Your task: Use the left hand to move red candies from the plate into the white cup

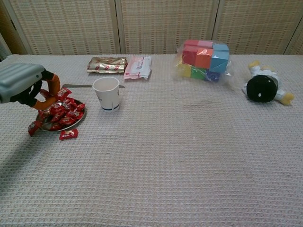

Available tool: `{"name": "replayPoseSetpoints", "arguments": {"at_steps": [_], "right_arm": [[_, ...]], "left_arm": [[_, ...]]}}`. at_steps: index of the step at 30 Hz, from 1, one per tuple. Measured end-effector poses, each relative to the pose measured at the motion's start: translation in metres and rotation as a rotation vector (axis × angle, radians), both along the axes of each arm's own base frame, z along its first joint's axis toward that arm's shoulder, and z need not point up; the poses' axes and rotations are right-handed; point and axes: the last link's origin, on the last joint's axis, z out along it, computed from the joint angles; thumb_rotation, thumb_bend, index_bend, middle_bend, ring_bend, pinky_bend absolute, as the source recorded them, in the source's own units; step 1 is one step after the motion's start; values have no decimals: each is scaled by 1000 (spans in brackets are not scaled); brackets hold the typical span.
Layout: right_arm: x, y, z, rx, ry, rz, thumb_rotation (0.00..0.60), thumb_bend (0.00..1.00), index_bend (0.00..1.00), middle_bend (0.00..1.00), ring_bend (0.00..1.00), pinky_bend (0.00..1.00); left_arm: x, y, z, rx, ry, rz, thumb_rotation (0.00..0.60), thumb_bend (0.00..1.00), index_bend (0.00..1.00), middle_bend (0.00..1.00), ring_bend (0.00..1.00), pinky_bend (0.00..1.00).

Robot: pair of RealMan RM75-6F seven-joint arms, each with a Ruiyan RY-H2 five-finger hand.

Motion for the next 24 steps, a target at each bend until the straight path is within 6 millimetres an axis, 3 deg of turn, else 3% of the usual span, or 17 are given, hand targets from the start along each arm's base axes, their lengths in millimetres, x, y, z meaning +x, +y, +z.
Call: {"name": "replayPoseSetpoints", "arguments": {"at_steps": [9, 16, 24], "right_arm": [[-1, -2, -1, 5, 2, -5, 600, 52, 0, 0, 0, 0], [-1, -2, 0, -1, 0, -8, 600, 52, 0, 0, 0, 0], [-3, -2, 3, -4, -6, -11, 600, 53, 0, 0, 0, 0]], "left_arm": [[60, 25, 11, 20, -42, -94, 600, 732, 751, 732, 712, 1000], [102, 36, -15, -16, -13, -139, 600, 726, 750, 732, 712, 1000], [121, 42, -39, -27, 37, -159, 600, 720, 748, 731, 712, 1000]]}}
